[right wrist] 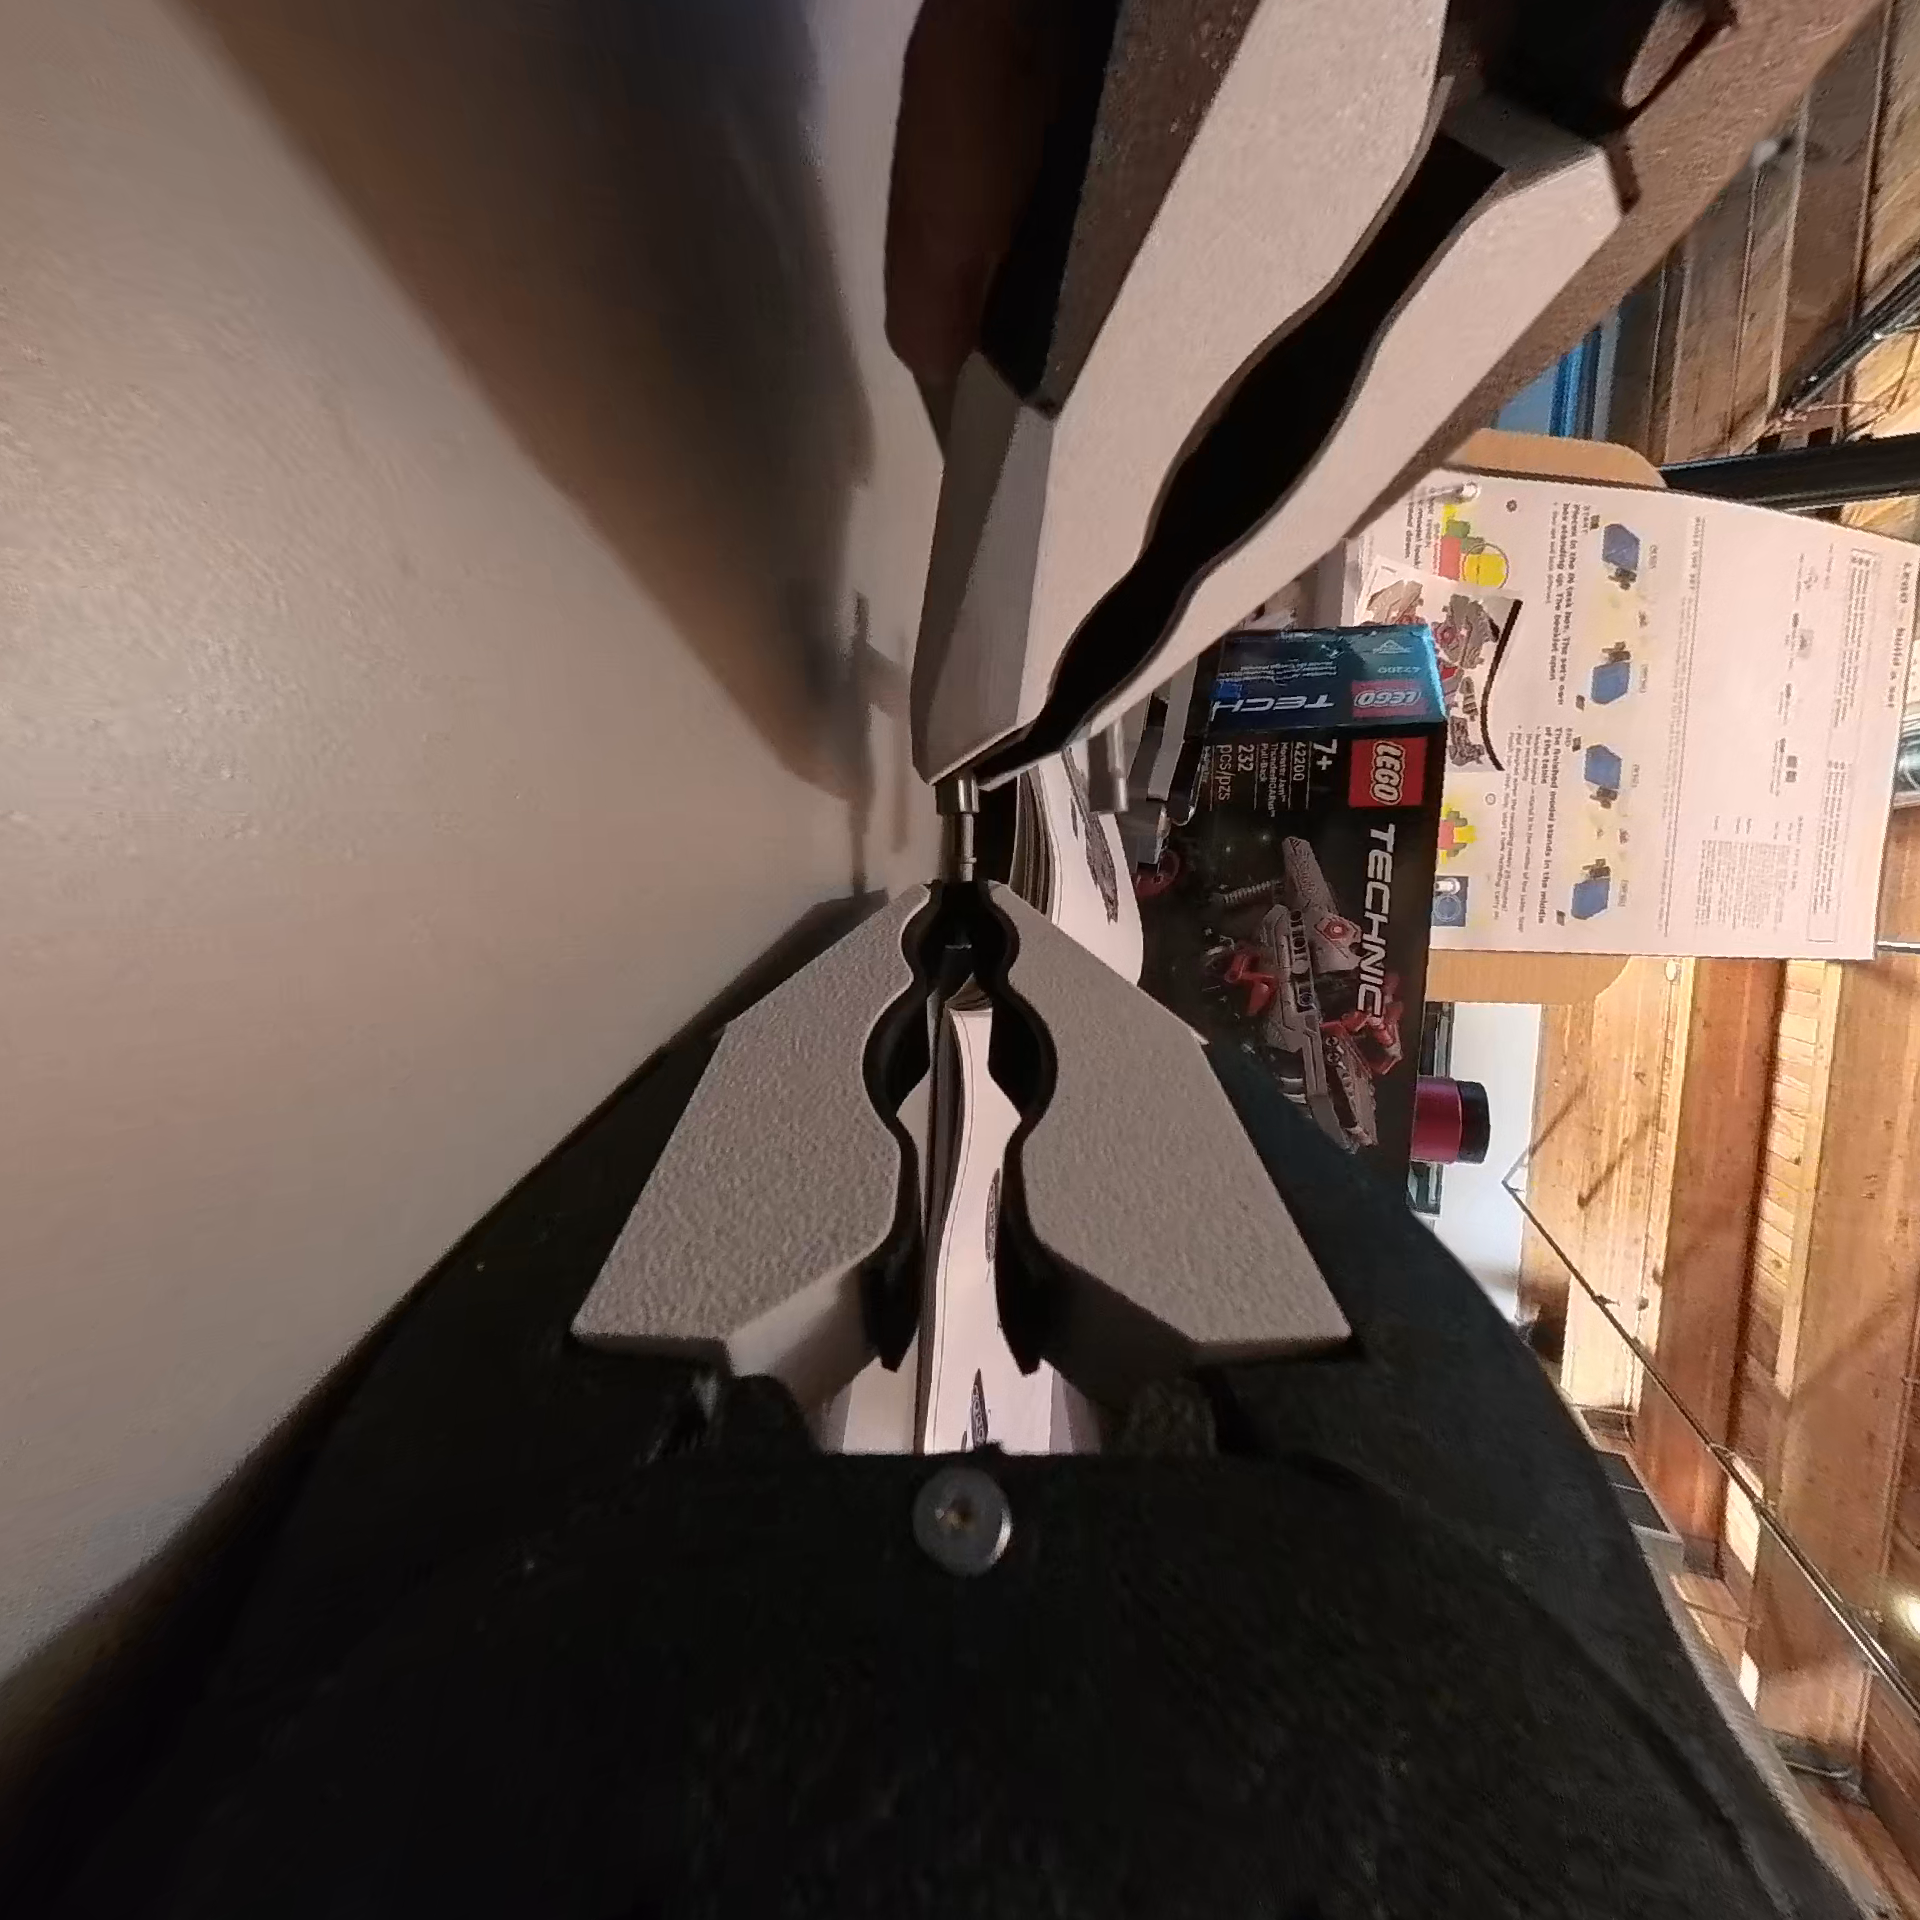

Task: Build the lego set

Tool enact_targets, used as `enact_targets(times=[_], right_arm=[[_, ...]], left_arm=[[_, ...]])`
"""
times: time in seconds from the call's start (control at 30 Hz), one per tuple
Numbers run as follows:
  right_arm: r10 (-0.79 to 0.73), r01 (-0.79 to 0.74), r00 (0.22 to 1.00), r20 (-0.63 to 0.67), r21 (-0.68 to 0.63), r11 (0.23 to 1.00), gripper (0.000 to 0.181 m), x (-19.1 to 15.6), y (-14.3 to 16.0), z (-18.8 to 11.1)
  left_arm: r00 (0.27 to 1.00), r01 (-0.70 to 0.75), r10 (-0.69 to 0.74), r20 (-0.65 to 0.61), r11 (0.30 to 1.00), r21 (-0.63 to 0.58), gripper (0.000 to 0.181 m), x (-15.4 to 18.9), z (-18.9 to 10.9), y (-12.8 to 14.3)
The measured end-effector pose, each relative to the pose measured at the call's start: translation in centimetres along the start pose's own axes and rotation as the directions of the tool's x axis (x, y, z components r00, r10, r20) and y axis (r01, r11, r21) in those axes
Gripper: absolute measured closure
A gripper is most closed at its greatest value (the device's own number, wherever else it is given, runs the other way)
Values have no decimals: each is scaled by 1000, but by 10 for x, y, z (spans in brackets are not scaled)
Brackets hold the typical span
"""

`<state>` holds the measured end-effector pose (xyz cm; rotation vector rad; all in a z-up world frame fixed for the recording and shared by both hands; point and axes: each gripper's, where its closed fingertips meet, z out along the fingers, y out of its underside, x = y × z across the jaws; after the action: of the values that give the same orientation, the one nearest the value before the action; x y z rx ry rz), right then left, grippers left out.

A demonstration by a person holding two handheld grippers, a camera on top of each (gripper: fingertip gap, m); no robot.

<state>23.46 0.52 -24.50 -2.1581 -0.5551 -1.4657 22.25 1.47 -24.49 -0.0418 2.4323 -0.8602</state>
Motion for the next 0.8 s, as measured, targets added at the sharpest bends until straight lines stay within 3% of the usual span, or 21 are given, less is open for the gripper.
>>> enact_targets(times=[0.03, 0.27, 0.5, 0.63, 0.8], right_arm=[[2, -2, 1000, 1, -2, 1000, 179, 0, 0, 0], [48, -47, 998, 34, -18, 999, 179, -3, 1, 1], [-1, 0, 1000, -3, -56, 998, 179, 0, 1, 4], [-44, 43, 999, -18, -44, 998, 180, 2, -2, 3], [-117, 126, 988, 96, -83, 989, 180, -7, -2, 1]], left_arm=[[1000, -22, 22, 15, 1000, -12, 177, -1, 0, 0], [986, -155, 156, 56, 987, -30, 177, -1, 1, 1], [999, -44, 44, 18, 999, -7, 177, -2, 1, 2], [995, 77, -76, -70, 997, 21, 177, 1, -2, 2], [998, 18, -18, -64, 1000, -1, 177, 3, -1, 3]])
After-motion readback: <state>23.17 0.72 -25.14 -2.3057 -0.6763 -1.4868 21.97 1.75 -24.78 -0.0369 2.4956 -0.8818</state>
